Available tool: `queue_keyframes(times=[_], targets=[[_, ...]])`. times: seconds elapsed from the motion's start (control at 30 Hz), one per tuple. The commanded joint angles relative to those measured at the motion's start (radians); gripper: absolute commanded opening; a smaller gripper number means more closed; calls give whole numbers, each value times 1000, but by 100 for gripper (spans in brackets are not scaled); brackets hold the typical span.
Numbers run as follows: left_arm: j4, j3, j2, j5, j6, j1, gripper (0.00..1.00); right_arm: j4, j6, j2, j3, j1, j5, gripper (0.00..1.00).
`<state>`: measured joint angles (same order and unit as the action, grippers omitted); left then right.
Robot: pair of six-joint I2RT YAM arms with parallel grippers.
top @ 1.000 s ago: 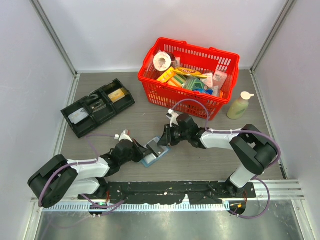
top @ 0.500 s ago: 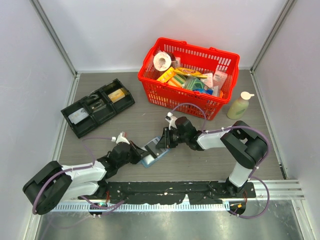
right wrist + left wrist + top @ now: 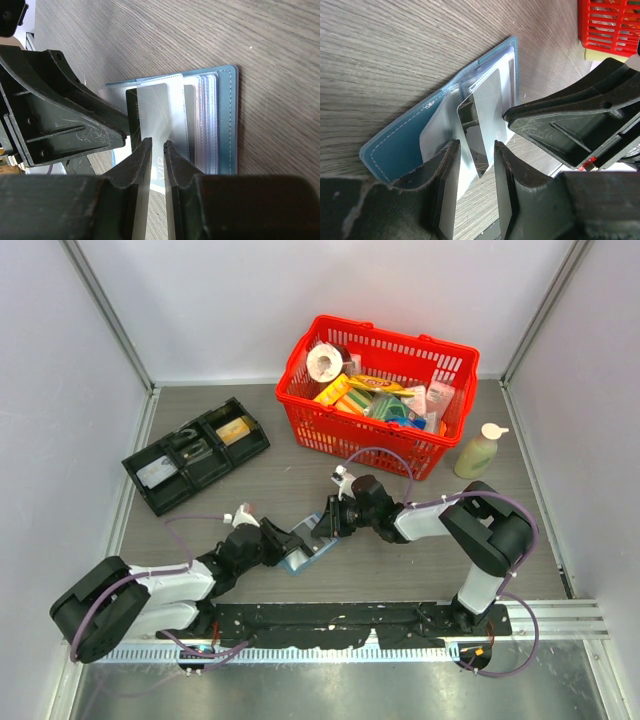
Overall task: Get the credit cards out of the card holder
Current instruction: Remove the credit card from the card holder.
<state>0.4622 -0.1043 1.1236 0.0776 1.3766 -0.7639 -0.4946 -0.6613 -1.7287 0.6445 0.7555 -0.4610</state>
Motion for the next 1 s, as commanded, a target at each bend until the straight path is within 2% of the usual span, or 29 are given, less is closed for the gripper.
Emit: queue_keyframes(times=[0.0, 0.13, 0.37, 0.5, 0.63, 0.97], targets=[[56, -12, 62, 13, -1, -2, 37, 31, 12, -25, -20, -1, 31, 21], [118, -8, 125, 2, 16, -2, 31, 28, 9, -20, -23, 1, 33, 21], [182, 41, 133, 13, 44, -3, 1, 39, 6, -22, -28, 1, 50, 21], [116, 52, 73, 20, 47, -2, 0, 57, 5, -32, -26, 1, 68, 21], [-26, 67, -50, 53, 52, -2, 0, 62, 6, -32, -31, -2, 85, 21], [-512, 71, -531, 142, 64, -2, 0, 74, 11, -16, -25, -24, 93, 21]])
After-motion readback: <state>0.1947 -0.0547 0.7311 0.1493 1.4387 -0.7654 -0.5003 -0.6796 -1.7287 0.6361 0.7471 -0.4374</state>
